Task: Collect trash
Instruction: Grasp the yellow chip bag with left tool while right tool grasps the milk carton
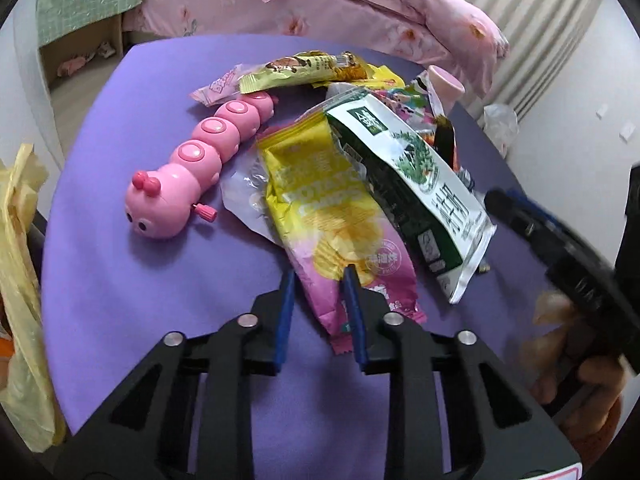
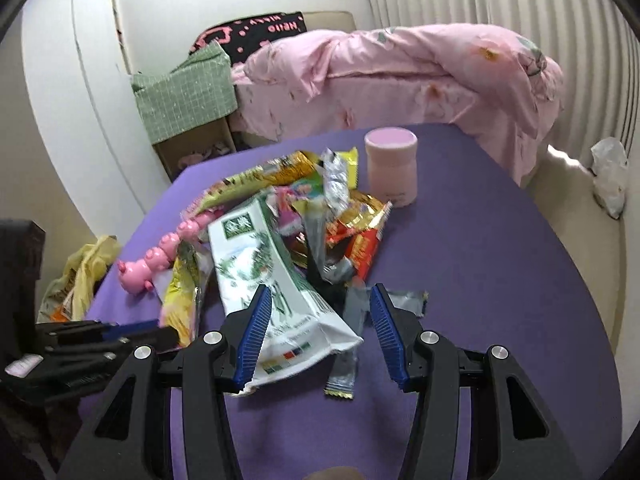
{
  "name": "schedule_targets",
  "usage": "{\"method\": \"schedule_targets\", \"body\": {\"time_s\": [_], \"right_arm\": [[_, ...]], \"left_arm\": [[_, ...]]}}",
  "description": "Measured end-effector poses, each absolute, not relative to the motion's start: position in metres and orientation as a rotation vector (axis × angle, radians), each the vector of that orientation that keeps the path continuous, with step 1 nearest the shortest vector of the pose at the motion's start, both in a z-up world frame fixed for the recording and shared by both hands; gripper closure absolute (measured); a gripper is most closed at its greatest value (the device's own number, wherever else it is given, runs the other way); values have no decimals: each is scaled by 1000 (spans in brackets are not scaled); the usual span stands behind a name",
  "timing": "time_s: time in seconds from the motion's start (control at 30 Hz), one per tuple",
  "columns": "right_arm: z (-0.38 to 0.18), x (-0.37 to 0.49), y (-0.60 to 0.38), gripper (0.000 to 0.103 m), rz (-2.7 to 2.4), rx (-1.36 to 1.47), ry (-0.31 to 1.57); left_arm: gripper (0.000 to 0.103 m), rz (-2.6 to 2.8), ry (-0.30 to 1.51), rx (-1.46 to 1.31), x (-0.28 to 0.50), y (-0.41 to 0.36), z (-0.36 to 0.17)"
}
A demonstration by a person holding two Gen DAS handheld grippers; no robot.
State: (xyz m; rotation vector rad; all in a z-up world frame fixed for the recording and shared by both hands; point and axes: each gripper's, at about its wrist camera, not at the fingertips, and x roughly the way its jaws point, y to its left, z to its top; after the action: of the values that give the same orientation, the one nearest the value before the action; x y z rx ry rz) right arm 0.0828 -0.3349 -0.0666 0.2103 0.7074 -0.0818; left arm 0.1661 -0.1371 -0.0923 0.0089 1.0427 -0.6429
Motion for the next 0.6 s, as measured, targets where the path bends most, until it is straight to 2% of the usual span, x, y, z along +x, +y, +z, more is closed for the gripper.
{"method": "schedule_targets", "body": {"time_s": [0.2, 0.43, 0.6], "right_arm": [[-62, 98, -315, 55, 6, 136, 731], [-71, 132, -290, 54, 42, 7, 806], [-69, 137, -285, 52, 81, 64, 867]], "left_arm": [[91, -628, 1001, 19, 166, -112, -81], [92, -577, 976, 14, 175, -78, -69], [92, -573, 965, 20, 176, -63, -64]]}}
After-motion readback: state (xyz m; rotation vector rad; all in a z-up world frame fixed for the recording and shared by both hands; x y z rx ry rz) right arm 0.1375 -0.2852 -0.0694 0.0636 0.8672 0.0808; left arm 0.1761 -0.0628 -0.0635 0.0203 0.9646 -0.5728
